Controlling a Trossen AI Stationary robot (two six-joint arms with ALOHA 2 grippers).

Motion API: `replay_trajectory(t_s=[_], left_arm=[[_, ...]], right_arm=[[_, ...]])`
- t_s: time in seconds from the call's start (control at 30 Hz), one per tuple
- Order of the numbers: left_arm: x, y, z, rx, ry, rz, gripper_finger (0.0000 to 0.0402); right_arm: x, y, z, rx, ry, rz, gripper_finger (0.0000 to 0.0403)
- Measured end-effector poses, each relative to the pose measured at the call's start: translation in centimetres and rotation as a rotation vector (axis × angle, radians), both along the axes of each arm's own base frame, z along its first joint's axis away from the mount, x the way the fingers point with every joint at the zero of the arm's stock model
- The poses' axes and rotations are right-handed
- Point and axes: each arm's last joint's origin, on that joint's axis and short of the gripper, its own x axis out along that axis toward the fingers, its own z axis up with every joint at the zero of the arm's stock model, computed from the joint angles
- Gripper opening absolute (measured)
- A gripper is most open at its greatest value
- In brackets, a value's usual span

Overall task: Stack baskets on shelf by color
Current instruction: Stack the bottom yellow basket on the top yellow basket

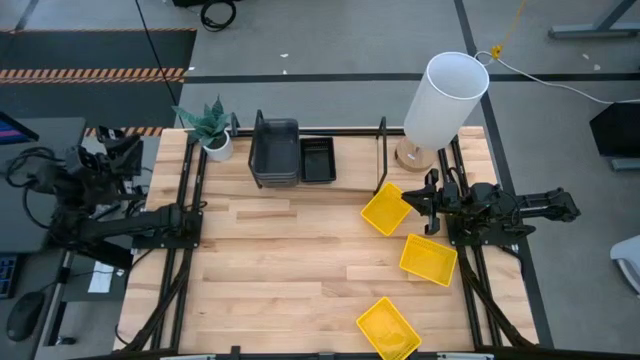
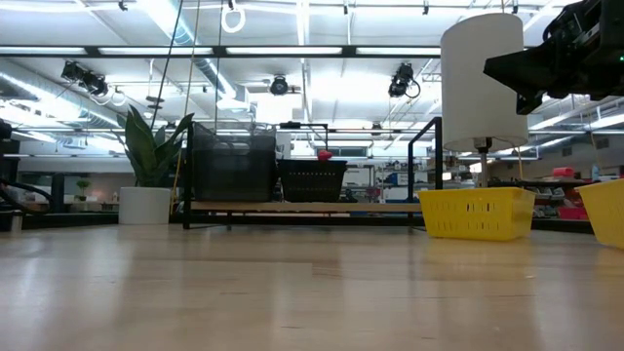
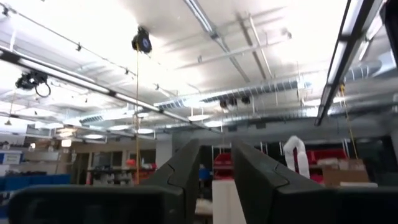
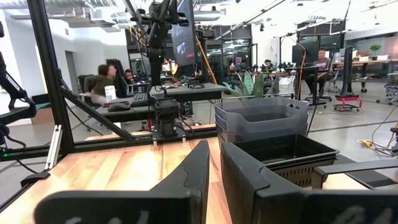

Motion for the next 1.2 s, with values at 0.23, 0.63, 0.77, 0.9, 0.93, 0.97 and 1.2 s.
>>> replay_trajectory(t_s=[0.23,0.63,0.77,0.9,0.93,0.97,1.2], left_arm=[[1.4,0.2,-1.3,-0.029,0.073,-0.022,0.0068],[6.2,0.9,-5.9,-0.074,0.061,-0.072,0.0050],[8.1,1.2,-8.7,-0.095,0.141,-0.072,0.0050],[9.7,1.5,-11.6,-0.138,0.174,-0.092,0.0050],[10.0,1.5,-12.2,-0.145,0.171,-0.096,0.0050],[10.3,1.5,-12.7,-0.148,0.165,-0.099,0.0050],[11.0,1.6,-14.5,-0.173,0.141,-0.119,0.0050]], right_arm=[[0.0,0.0,0.0,0.000,0.000,0.000,0.0045],[0.0,0.0,0.0,0.000,0.000,0.000,0.0045],[0.0,0.0,0.0,0.000,0.000,0.000,0.0045],[0.0,0.0,0.0,0.000,0.000,0.000,0.0045],[0.0,0.0,0.0,0.000,0.000,0.000,0.0045],[0.0,0.0,0.0,0.000,0.000,0.000,0.0045],[0.0,0.0,0.0,0.000,0.000,0.000,0.0045]])
